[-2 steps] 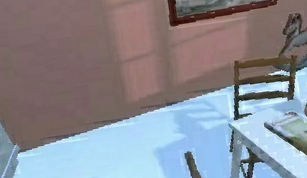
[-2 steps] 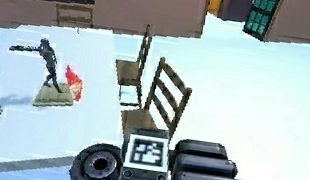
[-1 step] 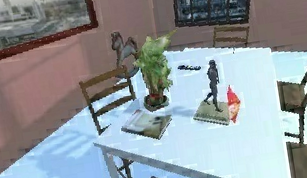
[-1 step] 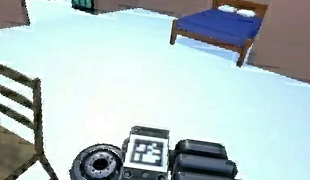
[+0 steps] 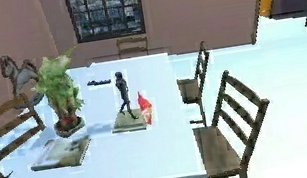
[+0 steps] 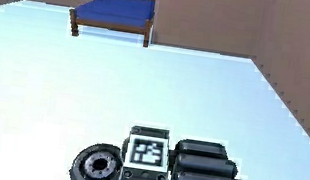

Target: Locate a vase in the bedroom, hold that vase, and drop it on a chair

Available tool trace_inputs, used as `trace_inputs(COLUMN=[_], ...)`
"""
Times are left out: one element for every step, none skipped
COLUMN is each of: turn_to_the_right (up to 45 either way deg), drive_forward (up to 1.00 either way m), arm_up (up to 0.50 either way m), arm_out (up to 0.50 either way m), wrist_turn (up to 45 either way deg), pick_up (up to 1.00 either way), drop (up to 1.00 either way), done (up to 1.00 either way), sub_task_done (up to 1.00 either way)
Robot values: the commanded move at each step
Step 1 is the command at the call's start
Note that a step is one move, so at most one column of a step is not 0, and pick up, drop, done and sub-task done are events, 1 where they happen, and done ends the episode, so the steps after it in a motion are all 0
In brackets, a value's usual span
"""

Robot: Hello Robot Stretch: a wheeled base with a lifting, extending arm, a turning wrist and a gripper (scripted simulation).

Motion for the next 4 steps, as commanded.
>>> trace_inputs(turn_to_the_right=[-45.0,-45.0,-15.0,0.0], drive_forward=[0.0,0.0,0.0,0.0], arm_up=[0.0,0.0,0.0,0.0], arm_out=[0.0,0.0,0.0,0.26], wrist_turn=[0.0,0.0,0.0,0.0], pick_up=[0.0,0.0,0.0,0.0], drop=[0.0,0.0,0.0,0.0], done=[0.0,0.0,0.0,0.0], sub_task_done=[0.0,0.0,0.0,0.0])
